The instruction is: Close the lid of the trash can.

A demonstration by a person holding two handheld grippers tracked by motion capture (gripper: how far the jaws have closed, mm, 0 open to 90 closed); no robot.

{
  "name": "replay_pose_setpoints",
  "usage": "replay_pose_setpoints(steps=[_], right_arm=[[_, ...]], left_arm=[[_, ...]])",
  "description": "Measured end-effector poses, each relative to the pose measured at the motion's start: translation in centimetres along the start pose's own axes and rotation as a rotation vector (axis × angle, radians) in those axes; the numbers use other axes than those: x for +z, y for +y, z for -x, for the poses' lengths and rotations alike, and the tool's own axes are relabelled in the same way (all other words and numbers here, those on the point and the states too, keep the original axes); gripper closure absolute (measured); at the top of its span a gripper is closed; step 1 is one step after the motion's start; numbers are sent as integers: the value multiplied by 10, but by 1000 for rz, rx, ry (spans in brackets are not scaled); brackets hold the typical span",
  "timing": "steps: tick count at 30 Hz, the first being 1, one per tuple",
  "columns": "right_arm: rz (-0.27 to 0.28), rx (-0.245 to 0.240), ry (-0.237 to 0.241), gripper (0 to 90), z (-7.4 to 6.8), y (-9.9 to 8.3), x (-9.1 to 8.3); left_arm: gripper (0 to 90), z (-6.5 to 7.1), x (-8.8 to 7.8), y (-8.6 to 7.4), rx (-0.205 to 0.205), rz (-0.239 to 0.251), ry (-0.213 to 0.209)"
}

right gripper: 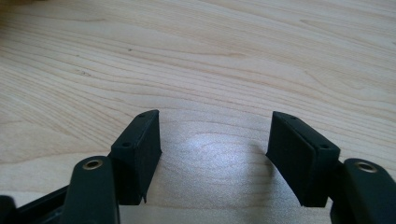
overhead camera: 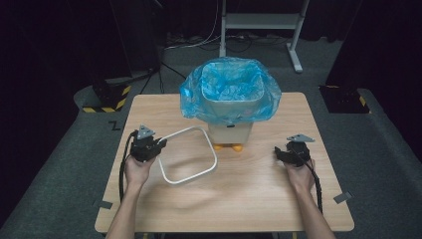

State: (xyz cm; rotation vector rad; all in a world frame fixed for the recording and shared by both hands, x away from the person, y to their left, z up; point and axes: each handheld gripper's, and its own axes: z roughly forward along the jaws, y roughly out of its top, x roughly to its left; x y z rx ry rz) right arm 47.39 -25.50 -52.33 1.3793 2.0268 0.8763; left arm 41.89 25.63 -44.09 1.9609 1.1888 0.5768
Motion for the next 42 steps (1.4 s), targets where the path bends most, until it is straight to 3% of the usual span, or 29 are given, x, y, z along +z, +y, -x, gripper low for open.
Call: replay_pose_setpoints(steps=[23, 37, 42], right_arm=[[-10, 25, 18, 336, 3, 0, 0], [-8, 26, 21, 336, 3, 0, 0], [-9, 26, 22, 336, 4, 0, 0]], left_arm=[[804, 13, -43, 35, 86, 14, -53], [804, 10, -71, 51, 97, 56, -44], [804, 2, -80, 59, 80, 86, -45]])
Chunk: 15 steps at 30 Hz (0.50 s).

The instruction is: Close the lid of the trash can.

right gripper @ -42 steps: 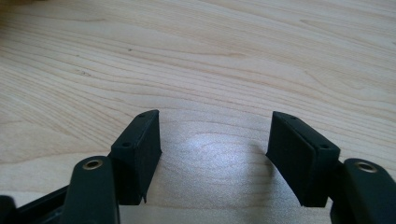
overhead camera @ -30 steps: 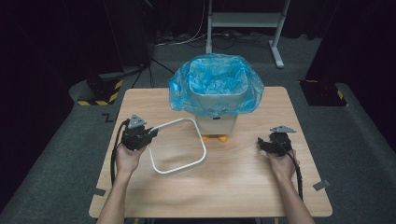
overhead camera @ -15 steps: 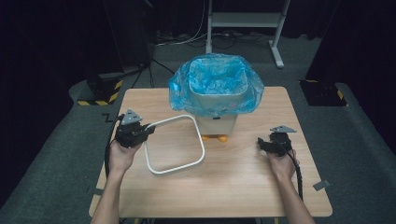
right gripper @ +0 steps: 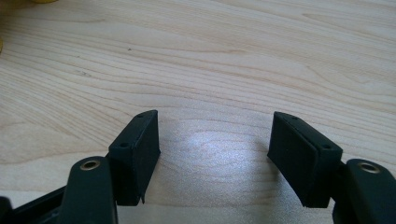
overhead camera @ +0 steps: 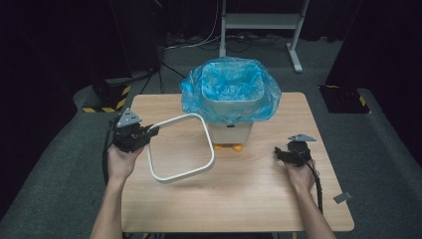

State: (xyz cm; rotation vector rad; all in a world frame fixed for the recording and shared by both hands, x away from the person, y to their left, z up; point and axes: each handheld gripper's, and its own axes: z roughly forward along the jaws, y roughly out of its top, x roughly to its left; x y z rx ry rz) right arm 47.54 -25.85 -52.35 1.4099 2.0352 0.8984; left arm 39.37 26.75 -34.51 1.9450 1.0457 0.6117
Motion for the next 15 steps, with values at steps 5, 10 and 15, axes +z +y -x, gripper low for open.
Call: replay_pose_setpoints(steps=[5, 10, 15], right_arm=[[0, 1, 0, 336, 0, 0, 0], [0, 1, 1, 336, 0, 0, 0], [0, 1, 1, 337, 0, 0, 0]], left_arm=[[804, -6, -6, 6, -11, 11, -3], [804, -9, -10, 12, -9, 11, 0], [804, -14, -12, 22, -3, 10, 2]])
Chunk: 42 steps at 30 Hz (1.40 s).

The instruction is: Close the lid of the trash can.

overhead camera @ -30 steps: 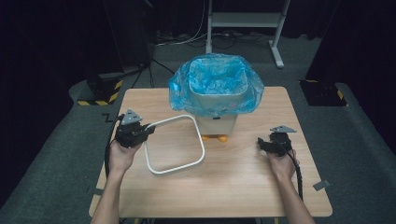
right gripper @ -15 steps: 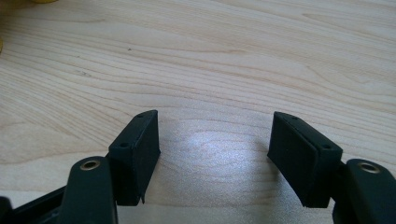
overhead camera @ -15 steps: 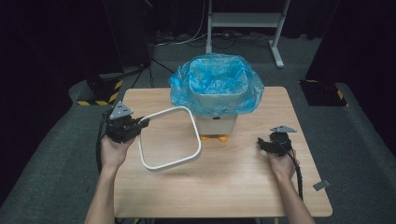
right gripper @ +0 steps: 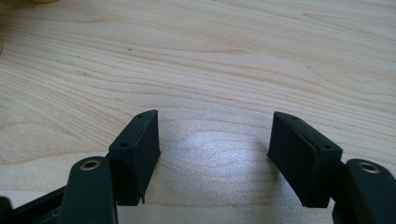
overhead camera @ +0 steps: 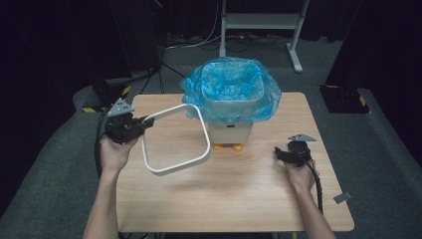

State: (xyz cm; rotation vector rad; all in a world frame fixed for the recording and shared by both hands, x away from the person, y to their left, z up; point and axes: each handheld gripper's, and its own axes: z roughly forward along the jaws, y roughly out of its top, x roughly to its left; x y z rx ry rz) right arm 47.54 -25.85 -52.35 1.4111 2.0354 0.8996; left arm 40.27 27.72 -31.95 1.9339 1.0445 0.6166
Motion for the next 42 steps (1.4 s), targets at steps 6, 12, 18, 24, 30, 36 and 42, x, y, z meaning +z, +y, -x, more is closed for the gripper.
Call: replay_pose_setpoints(steps=[6, 12, 18, 24, 30, 36, 42], right_arm=[[0, 0, 0, 338, 0, 0, 0], [0, 0, 1, 338, 0, 0, 0], [0, -1, 1, 339, 0, 0, 0], [1, -3, 1, 341, 0, 0, 0], [1, -3, 1, 341, 0, 0, 0], [1, -4, 1, 342, 0, 0, 0], [1, -3, 1, 342, 0, 0, 0]], left_arm=[[804, -1, -3, 15, 12, 7, -3], [803, -2, -8, 27, 28, 6, 8], [803, -3, -17, 31, 23, 22, -3], [803, 0, -23, 35, 40, 22, 0], [803, -1, -27, 40, 42, 25, 5], [803, -4, -31, 47, 34, 39, 0], [803, -4, -32, 58, 47, 52, -4]])
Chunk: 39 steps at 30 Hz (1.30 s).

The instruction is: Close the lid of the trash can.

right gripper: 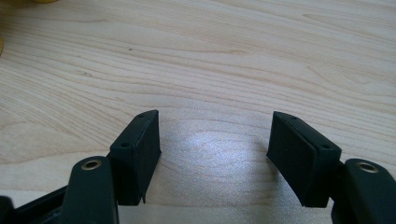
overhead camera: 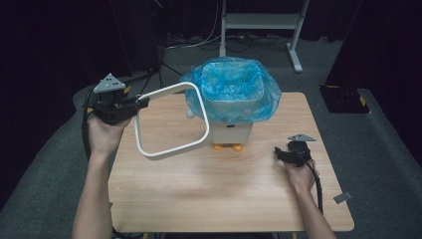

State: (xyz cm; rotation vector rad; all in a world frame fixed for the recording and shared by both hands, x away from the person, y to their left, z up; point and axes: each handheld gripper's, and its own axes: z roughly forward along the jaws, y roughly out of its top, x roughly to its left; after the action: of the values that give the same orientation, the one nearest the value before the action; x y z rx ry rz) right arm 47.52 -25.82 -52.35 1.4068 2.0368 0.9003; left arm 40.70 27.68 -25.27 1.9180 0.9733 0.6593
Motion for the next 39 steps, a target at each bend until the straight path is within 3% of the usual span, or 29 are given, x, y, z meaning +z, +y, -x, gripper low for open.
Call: replay_pose_setpoints(steps=[12, 25, 39], right_arm=[[-1, 4, 0, 343, 0, 0, 0], [-2, -1, -1, 344, -1, 0, 0], [-2, -1, -1, 344, 0, 0, 0]], left_arm=[[803, -3, 8, 20, 8, -5, -9], [803, 1, 43, 55, 39, -4, -54], [804, 1, 83, 88, 37, -18, -96]])
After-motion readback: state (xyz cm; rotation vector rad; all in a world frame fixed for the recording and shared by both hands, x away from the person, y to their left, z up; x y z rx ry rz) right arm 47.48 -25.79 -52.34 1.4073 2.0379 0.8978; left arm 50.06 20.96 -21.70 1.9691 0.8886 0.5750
